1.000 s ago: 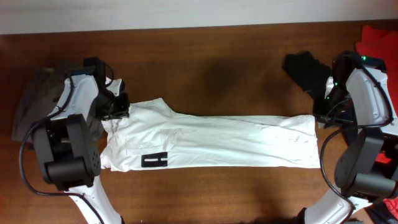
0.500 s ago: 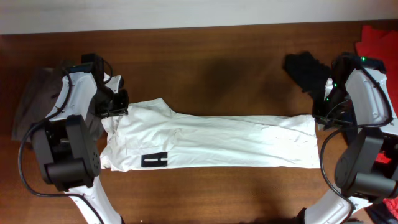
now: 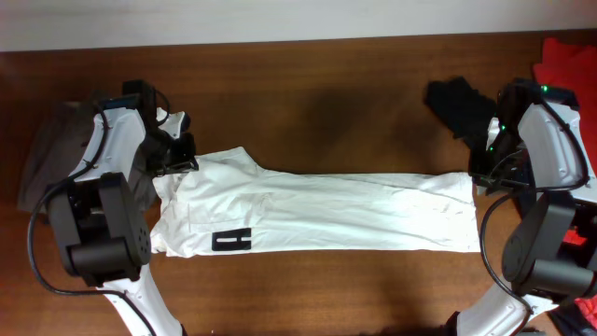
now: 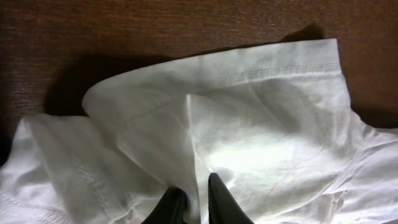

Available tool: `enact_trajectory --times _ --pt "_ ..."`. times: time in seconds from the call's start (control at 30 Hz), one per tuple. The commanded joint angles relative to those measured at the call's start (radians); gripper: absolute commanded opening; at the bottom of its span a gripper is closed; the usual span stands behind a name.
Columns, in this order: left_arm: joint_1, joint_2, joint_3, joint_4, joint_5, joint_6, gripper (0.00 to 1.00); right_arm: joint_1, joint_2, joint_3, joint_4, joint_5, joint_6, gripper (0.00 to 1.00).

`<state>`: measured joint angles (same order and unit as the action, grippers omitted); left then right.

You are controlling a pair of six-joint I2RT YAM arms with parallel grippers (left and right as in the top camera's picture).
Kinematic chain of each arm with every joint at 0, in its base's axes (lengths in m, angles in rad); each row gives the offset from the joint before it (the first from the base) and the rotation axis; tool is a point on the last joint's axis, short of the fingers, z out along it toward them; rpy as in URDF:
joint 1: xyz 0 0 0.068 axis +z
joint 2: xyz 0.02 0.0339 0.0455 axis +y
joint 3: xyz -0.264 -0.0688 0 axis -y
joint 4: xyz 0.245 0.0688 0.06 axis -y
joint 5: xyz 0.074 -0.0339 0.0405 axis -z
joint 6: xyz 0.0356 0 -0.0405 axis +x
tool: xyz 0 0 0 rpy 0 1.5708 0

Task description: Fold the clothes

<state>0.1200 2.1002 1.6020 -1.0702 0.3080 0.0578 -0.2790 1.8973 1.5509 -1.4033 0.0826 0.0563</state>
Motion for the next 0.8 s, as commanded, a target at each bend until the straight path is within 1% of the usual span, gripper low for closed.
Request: enact_trajectory --times 0.0,0.1,0.13,0.2,0.3,0.37,0.53,0.6,0.67,0.77 --pt "0.000 -0.032 0.016 -0.005 0.017 0.019 0.16 -0.003 -0.026 -0.010 -0.003 0.019 0.012 0.17" --pt "0.001 -0.032 0.016 -0.005 0.014 0.019 0.25 -0.003 -0.026 -0.010 -0.003 0.019 0.012 0.17" --pt "0.000 -0.032 0.016 -0.005 0.007 0.019 0.25 -0.003 -0.026 -0.010 -0.003 0.019 0.012 0.17" --pt "0.000 -0.032 0.016 -0.005 -0.015 0.019 0.25 -0.003 -0.026 -0.010 -0.003 0.019 0.012 0.17" --pt "0.000 -0.032 0.016 -0.007 -0.010 0.019 0.25 -0.003 -0.026 -0.010 -0.003 0.019 0.012 0.17" --pt "0.000 -0.032 0.016 -0.013 0.029 0.019 0.24 -0.003 -0.026 -0.010 -0.003 0.019 0.012 0.17" --pt "0.001 -0.032 0.016 -0.028 0.155 0.019 0.23 -0.003 -0.026 -0.010 -0.003 0.019 0.012 0.17" --pt "0.001 -0.032 0.016 -0.032 0.175 0.019 0.23 -0.003 -0.026 -0.010 -0.003 0.019 0.012 0.18" --pt "0.000 -0.032 0.016 -0.031 0.153 0.019 0.24 -0.003 -0.026 -0.010 -0.003 0.019 0.012 0.18" --pt "0.000 -0.032 0.016 -0.030 0.066 0.019 0.26 -0.003 -0.026 -0.010 -0.003 0.019 0.012 0.17"
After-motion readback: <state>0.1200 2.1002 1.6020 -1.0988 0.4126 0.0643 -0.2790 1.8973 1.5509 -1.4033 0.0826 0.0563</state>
